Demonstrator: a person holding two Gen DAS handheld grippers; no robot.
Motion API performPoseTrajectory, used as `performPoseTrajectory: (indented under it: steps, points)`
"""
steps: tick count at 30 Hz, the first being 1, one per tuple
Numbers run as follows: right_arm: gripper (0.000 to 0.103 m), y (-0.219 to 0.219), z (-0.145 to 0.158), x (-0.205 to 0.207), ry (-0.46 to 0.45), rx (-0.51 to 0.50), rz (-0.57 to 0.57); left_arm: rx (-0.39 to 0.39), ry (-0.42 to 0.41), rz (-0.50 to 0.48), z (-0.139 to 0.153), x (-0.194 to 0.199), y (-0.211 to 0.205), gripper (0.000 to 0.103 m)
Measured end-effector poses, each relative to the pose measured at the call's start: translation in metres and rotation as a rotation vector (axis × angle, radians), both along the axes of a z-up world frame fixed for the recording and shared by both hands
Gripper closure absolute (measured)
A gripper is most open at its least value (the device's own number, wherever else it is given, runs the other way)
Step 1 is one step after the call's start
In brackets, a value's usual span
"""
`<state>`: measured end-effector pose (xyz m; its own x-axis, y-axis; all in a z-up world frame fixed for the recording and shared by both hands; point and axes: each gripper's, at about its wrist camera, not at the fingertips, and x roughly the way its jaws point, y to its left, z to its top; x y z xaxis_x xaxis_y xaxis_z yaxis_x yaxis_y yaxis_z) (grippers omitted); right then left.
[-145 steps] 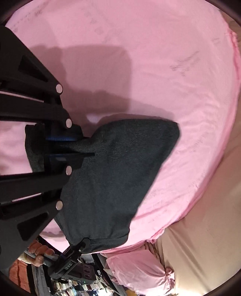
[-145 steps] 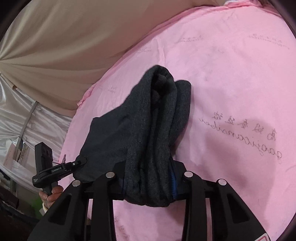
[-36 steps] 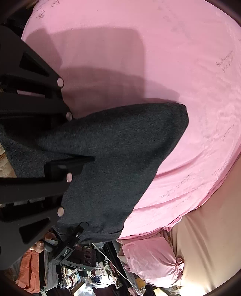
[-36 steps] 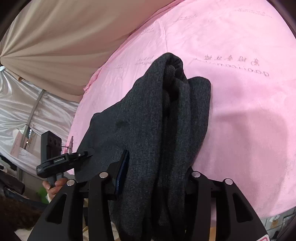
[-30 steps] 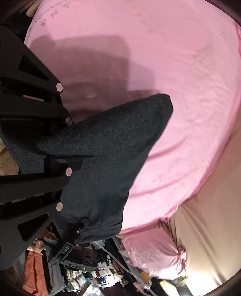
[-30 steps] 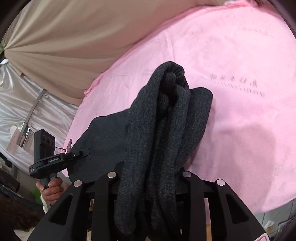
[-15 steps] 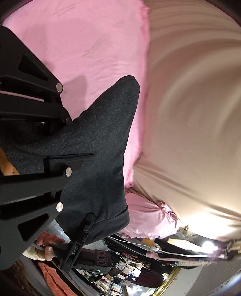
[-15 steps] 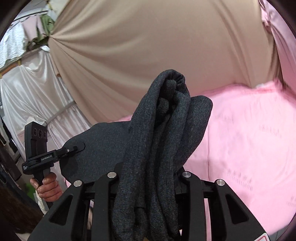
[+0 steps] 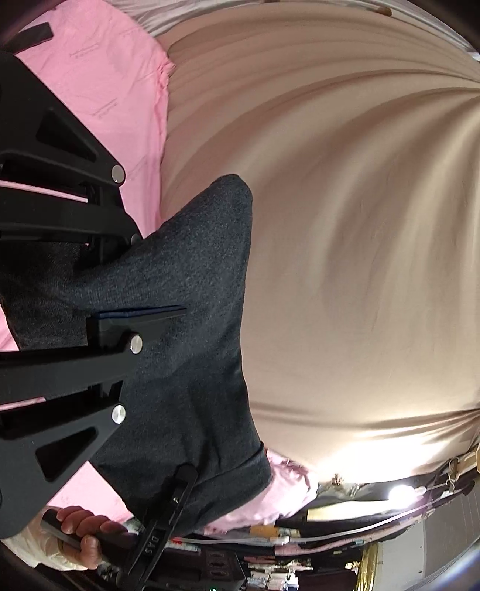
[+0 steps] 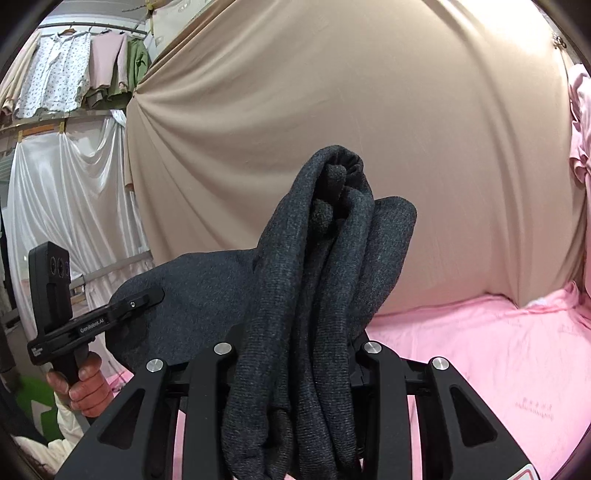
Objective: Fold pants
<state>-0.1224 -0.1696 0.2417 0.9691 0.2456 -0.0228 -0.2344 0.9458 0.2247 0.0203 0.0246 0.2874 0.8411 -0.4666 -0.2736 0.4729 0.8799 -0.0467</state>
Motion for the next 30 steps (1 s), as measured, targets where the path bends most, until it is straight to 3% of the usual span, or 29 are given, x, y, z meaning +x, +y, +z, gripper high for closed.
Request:
performPoseTrajectory:
  steps: [4, 11, 18, 24, 26, 27, 28, 30]
  points:
    - [0.073, -0.009, 0.001, 0.049, 0.012, 0.010, -0.010, 0.015, 0.003, 0.041, -0.006, 0.046, -0.009, 0.091]
    - [0.073, -0.039, -0.039, 0.154, 0.136, 0.068, -0.033, 0.068, 0.116, 0.089, -0.064, 0.144, -0.022, 0.091]
    - [0.073, -0.076, -0.128, 0.251, 0.336, 0.186, -0.070, 0.141, 0.285, 0.118, -0.166, 0.236, -0.043, 0.091]
    - [0.071, -0.086, -0.218, 0.299, 0.627, 0.189, -0.103, 0.182, 0.593, 0.116, -0.281, 0.282, -0.041, 0.091]
    - [0.057, -0.095, -0.235, 0.299, 0.685, 0.215, -0.112, 0.178, 0.641, 0.134, -0.306, 0.282, -0.031, 0.082]
    - [0.055, -0.101, -0.235, 0.295, 0.678, 0.238, -0.103, 0.173, 0.634, 0.135, -0.307, 0.280, -0.027, 0.069]
    - [0.051, -0.108, -0.232, 0.287, 0.672, 0.252, -0.126, 0.186, 0.623, 0.173, -0.304, 0.276, -0.019, 0.046]
    - [0.042, -0.122, -0.220, 0.263, 0.625, 0.252, -0.233, 0.192, 0.611, 0.249, -0.293, 0.271, 0.002, 0.032]
